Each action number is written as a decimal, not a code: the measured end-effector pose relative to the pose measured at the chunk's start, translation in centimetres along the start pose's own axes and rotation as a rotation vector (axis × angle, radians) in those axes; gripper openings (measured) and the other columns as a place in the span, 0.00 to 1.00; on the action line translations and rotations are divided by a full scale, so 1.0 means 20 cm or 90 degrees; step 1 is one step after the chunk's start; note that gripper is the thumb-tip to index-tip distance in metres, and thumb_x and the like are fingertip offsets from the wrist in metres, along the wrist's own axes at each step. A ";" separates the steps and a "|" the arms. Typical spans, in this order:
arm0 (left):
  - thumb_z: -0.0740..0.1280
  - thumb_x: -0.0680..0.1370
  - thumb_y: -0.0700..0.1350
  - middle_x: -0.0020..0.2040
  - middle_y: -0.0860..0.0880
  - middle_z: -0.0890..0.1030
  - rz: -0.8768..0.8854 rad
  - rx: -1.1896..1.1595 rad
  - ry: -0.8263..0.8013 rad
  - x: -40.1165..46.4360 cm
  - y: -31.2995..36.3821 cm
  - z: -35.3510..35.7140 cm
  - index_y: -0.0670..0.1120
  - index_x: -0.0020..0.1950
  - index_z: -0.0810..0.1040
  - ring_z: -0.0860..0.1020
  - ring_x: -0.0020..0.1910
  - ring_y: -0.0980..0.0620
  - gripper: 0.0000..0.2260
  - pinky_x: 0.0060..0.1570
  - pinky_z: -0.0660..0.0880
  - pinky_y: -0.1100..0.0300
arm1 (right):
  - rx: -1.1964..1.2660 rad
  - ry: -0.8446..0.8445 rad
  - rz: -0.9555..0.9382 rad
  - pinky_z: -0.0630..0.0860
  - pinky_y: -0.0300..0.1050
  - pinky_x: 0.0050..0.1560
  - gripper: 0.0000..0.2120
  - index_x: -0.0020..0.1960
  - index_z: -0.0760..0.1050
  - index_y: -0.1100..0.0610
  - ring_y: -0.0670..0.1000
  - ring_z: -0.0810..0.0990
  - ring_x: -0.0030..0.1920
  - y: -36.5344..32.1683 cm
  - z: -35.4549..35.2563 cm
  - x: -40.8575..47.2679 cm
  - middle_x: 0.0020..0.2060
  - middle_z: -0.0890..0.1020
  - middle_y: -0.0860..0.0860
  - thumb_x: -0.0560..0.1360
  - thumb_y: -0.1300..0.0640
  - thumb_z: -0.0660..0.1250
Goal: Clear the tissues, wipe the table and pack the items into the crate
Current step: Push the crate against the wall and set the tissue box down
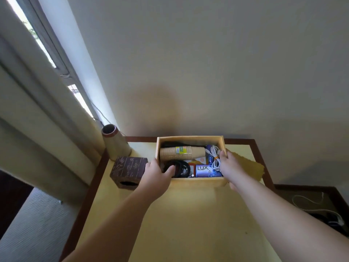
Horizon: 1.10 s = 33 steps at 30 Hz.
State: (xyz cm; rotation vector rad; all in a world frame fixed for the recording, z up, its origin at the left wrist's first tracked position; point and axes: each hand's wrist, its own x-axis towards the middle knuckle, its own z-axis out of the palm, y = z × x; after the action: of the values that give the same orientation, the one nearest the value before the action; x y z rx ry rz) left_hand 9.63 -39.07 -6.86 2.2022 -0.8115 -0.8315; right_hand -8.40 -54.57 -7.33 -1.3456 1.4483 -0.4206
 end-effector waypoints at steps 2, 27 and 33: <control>0.67 0.81 0.57 0.64 0.47 0.72 -0.013 0.006 0.005 0.08 0.00 0.03 0.47 0.73 0.68 0.75 0.57 0.50 0.24 0.54 0.73 0.57 | -0.001 -0.006 -0.022 0.78 0.49 0.54 0.21 0.76 0.68 0.50 0.50 0.78 0.54 -0.01 0.03 0.11 0.63 0.79 0.50 0.88 0.45 0.50; 0.68 0.81 0.57 0.57 0.51 0.80 -0.085 -0.148 0.357 -0.33 -0.61 -0.14 0.56 0.59 0.73 0.79 0.52 0.58 0.10 0.49 0.76 0.57 | -0.065 -0.186 -0.331 0.76 0.38 0.50 0.18 0.58 0.76 0.36 0.41 0.81 0.53 0.31 0.76 -0.56 0.52 0.83 0.39 0.78 0.60 0.66; 0.60 0.83 0.63 0.75 0.50 0.70 -0.124 -0.136 0.170 -0.02 -0.62 -0.40 0.52 0.81 0.60 0.73 0.70 0.47 0.29 0.67 0.73 0.47 | -0.050 -0.285 -0.137 0.72 0.41 0.53 0.36 0.82 0.52 0.41 0.45 0.72 0.61 0.00 0.95 -0.57 0.68 0.70 0.40 0.82 0.57 0.66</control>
State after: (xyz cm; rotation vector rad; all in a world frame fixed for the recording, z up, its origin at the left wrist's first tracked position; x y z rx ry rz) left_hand 19.11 -28.57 -10.98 2.1608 -0.3660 -0.6602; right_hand 5.36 -37.23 -9.27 -1.5498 0.9635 -0.1820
